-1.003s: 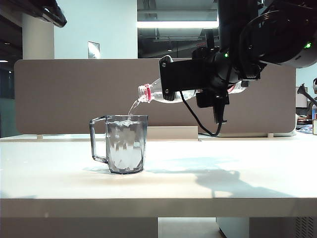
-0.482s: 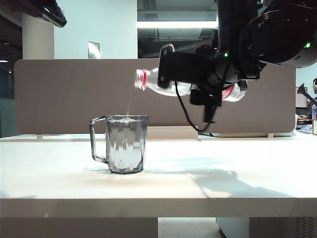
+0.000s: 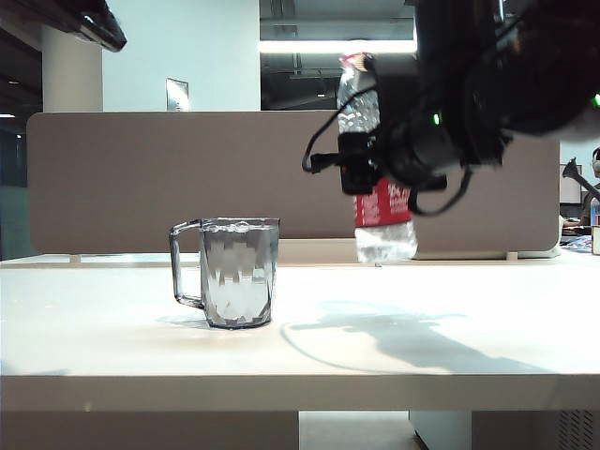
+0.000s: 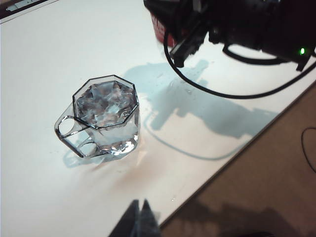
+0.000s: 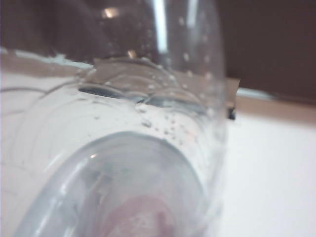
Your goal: Pick up the mineral water bottle on the table and pour water into the mug until it's full.
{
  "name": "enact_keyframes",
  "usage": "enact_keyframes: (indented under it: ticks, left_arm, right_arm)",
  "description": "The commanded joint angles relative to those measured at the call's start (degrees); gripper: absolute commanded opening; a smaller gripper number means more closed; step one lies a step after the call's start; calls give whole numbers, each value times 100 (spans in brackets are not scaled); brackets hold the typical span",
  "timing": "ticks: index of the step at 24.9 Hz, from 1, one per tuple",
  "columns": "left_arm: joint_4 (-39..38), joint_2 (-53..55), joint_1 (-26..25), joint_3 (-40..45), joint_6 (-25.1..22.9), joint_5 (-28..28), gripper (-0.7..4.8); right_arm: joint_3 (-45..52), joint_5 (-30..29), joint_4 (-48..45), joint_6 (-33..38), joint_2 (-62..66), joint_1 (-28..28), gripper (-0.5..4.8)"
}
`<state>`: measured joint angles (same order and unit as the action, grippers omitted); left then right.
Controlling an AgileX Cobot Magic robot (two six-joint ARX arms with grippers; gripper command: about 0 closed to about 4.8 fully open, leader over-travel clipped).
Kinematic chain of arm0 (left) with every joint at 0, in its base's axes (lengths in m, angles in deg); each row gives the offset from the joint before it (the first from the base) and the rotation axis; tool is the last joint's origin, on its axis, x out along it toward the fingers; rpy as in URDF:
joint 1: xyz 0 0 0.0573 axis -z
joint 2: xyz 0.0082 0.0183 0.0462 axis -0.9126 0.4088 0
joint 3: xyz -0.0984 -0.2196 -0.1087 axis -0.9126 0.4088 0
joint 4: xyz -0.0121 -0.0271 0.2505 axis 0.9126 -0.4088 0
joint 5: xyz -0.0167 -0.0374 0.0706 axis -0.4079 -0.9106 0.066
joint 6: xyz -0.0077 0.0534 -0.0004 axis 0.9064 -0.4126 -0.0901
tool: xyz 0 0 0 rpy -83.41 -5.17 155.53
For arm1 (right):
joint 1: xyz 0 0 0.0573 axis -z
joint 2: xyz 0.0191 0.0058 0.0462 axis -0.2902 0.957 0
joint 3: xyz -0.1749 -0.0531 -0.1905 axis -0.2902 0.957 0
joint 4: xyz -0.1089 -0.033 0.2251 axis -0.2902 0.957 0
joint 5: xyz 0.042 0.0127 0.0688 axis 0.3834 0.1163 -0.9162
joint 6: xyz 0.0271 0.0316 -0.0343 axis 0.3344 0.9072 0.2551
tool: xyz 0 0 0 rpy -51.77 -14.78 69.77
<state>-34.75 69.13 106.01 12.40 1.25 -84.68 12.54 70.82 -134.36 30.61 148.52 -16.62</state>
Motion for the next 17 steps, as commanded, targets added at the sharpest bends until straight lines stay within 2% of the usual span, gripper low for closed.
enact_keyframes:
  ticks: [1, 6, 13, 16, 17]
  left_arm:
    - [72, -9, -7, -13, 4, -17, -5]
    - [72, -9, -7, -13, 4, -20, -5]
    - [72, -9, -7, -13, 4, -17, -5]
    - [72, -9, -7, -13, 4, -20, -5]
    - [72, -9, -7, -13, 4, -20, -5]
  right_arm:
    - [264, -131, -1156, 321, 417, -87, 198]
    - [343, -509, -1998, 577, 1088, -164, 202]
    - [343, -562, -2037, 597, 1359, -188, 203]
    - [343, -640, -1961, 595, 1362, -188, 236]
    - [343, -643, -1937, 592, 1359, -188, 263]
